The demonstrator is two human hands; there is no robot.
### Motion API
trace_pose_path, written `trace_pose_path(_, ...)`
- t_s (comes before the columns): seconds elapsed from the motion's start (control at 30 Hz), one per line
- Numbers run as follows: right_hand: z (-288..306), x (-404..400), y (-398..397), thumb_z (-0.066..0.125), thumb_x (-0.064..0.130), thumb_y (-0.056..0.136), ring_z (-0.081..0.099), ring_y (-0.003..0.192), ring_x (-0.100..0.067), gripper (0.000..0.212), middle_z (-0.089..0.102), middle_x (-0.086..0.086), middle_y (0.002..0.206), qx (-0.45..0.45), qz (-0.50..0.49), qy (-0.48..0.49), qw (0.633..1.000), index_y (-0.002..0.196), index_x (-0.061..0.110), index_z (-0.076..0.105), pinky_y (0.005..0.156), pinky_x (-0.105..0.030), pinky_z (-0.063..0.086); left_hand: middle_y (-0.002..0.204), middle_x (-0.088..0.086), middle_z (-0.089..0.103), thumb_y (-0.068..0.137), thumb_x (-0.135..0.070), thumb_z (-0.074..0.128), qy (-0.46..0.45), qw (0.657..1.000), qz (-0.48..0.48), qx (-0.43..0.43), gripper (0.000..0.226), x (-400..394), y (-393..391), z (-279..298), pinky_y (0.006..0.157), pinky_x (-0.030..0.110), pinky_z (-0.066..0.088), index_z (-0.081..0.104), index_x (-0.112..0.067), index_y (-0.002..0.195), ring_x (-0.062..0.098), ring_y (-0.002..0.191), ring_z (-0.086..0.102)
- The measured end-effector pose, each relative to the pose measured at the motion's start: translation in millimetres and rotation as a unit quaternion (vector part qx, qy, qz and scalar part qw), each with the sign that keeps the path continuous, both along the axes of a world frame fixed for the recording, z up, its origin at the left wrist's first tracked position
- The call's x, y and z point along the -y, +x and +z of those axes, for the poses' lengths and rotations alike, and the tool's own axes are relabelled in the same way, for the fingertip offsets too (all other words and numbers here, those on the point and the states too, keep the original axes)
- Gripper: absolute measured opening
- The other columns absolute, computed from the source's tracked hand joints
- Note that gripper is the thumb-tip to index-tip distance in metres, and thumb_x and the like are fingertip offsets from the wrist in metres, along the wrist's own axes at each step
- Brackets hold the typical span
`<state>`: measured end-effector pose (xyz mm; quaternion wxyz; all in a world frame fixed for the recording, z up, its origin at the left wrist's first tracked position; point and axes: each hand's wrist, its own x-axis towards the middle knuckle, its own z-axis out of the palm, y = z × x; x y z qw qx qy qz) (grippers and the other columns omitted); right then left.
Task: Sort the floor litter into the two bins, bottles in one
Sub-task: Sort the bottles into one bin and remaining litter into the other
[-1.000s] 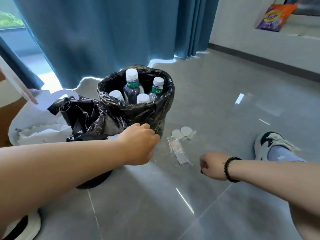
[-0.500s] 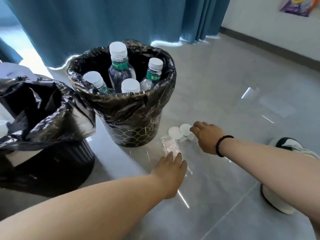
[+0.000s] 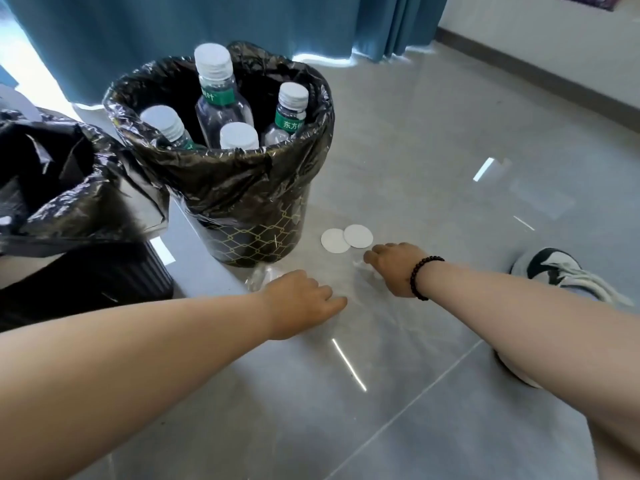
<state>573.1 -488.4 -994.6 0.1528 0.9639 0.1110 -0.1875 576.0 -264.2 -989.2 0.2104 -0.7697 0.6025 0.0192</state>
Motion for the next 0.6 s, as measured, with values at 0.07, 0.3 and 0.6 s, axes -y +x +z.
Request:
trace_pose_path(0.07, 17, 1, -2, 0.046, 0.003, 0.083, 0.055, 0.105, -0.027, 0.049, 0.050, -0.004, 0.122, 0.010, -0.005, -0.001, 1.000, 0.130, 0.015, 0.040, 0.082, -0.034, 0.048, 0.114, 0.012, 0.054, 0.082, 0.000, 0.058, 0.010, 1.000, -0.014, -0.013, 0.064, -3, -5, 16, 0.079, 0.042, 0.048, 0.030, -0.009, 0.139, 0.032, 0.090, 0.061)
trace_pose_path(0.3, 89, -31, -58, 0.042, 0.005, 0.084, 0.055, 0.104, -0.028, 0.047, 0.050, -0.002, 0.122, 0.055, 0.017, 0.052, 0.997, 0.129, 0.018, 0.041, 0.078, -0.036, 0.049, 0.077, 0.003, 0.053, 0.069, -0.005, 0.069, -0.170, 0.968, -0.182, -0.020, 0.042, -43, -39, 76, 0.046, 0.031, 0.045, 0.060, -0.012, 0.109, 0.024, 0.052, 0.050)
trace_pose_path(0.6, 147, -73, -145, 0.048, 0.014, 0.085, 0.056, 0.079, -0.022, 0.031, 0.056, 0.005, 0.107, 0.126, 0.113, 0.125, 0.978, 0.114, 0.022, 0.053, 0.058, -0.032, 0.042, 0.097, -0.010, 0.066, 0.087, -0.016, 0.059, -0.301, 0.933, -0.036, -0.195, 0.026, -142, -98, 161, 0.057, 0.023, 0.053, 0.069, -0.025, 0.109, 0.011, 0.070, 0.064)
